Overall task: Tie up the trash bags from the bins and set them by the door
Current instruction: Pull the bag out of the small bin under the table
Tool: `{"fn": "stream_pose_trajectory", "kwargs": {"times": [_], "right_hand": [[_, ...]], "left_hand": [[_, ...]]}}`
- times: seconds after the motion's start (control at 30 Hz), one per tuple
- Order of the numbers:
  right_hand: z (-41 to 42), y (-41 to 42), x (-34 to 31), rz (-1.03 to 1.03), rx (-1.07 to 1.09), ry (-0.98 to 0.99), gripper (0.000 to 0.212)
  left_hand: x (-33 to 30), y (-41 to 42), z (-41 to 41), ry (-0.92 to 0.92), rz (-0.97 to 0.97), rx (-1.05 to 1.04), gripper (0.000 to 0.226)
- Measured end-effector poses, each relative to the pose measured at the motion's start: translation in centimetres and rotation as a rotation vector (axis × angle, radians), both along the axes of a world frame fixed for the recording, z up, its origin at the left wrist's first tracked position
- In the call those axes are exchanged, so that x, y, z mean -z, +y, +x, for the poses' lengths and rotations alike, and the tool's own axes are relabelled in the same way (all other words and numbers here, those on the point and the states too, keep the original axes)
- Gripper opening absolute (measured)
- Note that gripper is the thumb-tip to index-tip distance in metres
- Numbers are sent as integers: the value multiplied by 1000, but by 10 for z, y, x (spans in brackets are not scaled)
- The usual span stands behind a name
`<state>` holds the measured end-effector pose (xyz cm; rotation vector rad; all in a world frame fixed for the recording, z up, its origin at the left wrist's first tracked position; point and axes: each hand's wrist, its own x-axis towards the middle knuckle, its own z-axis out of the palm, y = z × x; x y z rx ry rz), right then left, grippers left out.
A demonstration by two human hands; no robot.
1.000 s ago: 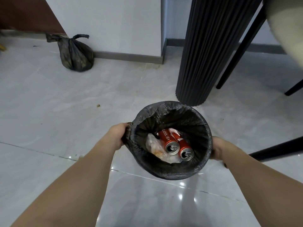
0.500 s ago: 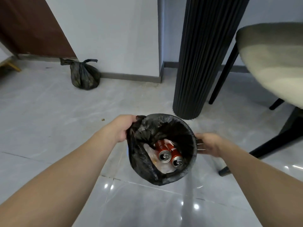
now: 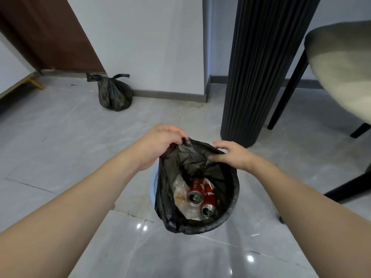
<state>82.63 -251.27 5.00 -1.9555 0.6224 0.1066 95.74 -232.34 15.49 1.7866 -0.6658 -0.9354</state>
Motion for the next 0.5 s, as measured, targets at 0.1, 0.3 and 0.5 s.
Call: {"fn": "stream_pose_trajectory", "kwargs": {"times": [0.1, 0.3, 0.5], "right_hand": [[3, 7, -5, -285, 77, -42, 14], [-25, -1, -23, -368, 477, 128, 30], [-37, -4, -56, 222, 684, 361, 17]], "left_hand": [[0, 6, 8, -332, 149, -61, 25], [18, 50, 20, -637, 914, 249, 20], [15, 75, 25, -4, 790, -216, 7]]}}
